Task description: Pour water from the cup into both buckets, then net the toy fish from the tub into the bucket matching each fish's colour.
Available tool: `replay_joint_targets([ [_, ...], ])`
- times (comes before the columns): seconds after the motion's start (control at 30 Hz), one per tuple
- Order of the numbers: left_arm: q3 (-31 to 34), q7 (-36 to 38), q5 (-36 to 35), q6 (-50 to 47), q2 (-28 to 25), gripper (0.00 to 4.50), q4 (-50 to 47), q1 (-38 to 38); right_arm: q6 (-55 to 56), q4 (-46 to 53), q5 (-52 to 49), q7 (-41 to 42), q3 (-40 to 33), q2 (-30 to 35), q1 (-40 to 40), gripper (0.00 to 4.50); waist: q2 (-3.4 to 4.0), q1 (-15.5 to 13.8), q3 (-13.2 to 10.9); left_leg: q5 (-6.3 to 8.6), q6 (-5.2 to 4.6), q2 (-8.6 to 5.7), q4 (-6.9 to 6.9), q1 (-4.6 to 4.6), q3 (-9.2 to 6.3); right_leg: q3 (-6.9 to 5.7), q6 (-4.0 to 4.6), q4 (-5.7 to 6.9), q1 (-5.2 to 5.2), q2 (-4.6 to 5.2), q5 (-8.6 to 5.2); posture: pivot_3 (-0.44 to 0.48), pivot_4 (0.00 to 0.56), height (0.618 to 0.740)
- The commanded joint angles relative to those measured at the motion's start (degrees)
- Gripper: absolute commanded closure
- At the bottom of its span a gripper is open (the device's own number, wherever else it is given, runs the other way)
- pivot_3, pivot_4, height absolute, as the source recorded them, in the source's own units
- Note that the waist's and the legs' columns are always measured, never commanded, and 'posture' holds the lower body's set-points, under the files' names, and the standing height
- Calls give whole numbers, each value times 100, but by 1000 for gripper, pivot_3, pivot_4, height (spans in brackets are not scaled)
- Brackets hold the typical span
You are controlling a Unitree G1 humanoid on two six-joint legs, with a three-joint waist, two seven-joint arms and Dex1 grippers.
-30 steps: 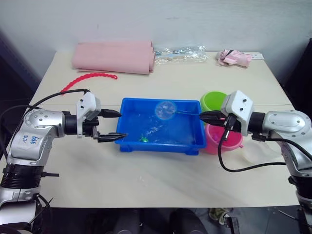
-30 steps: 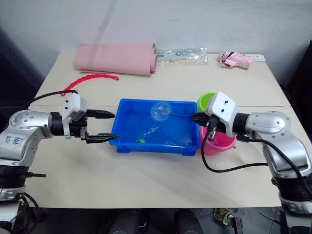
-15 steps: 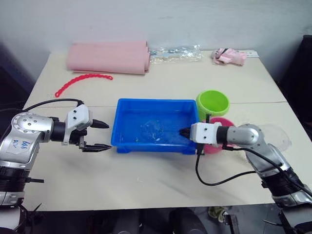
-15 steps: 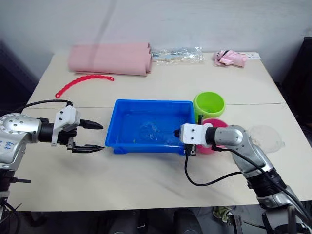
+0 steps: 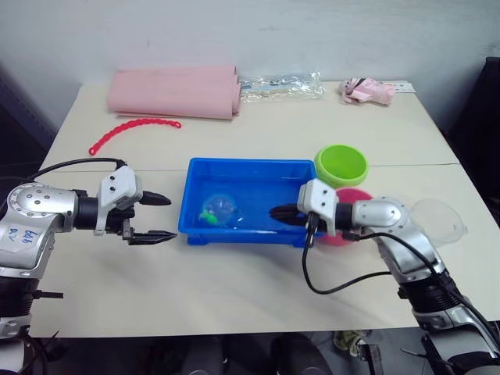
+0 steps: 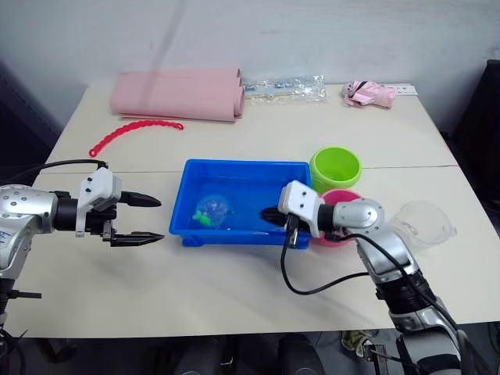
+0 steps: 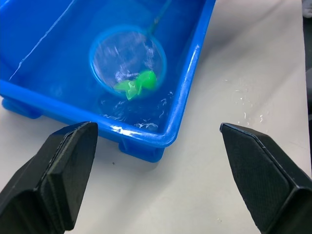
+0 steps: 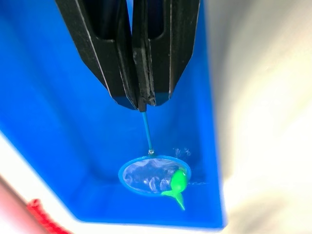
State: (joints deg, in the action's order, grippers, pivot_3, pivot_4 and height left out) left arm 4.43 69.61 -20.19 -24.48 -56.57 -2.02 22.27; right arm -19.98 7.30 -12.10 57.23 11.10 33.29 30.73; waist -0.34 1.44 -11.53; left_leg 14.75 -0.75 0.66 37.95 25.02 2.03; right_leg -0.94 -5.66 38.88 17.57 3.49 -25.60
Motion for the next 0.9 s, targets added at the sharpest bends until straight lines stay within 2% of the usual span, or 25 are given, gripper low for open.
replay_joint_targets([
  [0.03,74,-54,-74,56,88,100,-21,229,-261,250,-179,-29,-257,134,46,4500,0,-8,0,0,0,-1,0,0,-1,0,0,1,0,0,0,0,150,740],
  [0.23,-60,-244,-254,-199,668,100,127,938,-345,557,-158,-137,-522,424,-23,4500,0,3,0,0,0,-3,1,2,0,0,0,0,1,0,0,0,150,740],
  [0.5,-428,-284,-376,-321,1552,100,485,1768,-434,1289,-268,-2,-1780,1755,-395,4500,1,-94,0,1,-2,-5,3,6,5,2,0,-8,-1,-1,0,0,150,740],
  [0.77,-769,-96,-226,109,2114,100,1059,2250,-212,809,-166,201,-2866,2950,-648,4500,1,-127,0,2,-3,-3,4,7,10,6,0,-14,-2,-5,0,0,150,740],
  [0.9,-832,-4,-174,272,2241,100,1205,2403,446,526,228,140,-3013,3304,-918,4500,1,-135,0,3,-5,-5,7,9,13,7,0,-19,-6,-3,0,0,150,740],
])
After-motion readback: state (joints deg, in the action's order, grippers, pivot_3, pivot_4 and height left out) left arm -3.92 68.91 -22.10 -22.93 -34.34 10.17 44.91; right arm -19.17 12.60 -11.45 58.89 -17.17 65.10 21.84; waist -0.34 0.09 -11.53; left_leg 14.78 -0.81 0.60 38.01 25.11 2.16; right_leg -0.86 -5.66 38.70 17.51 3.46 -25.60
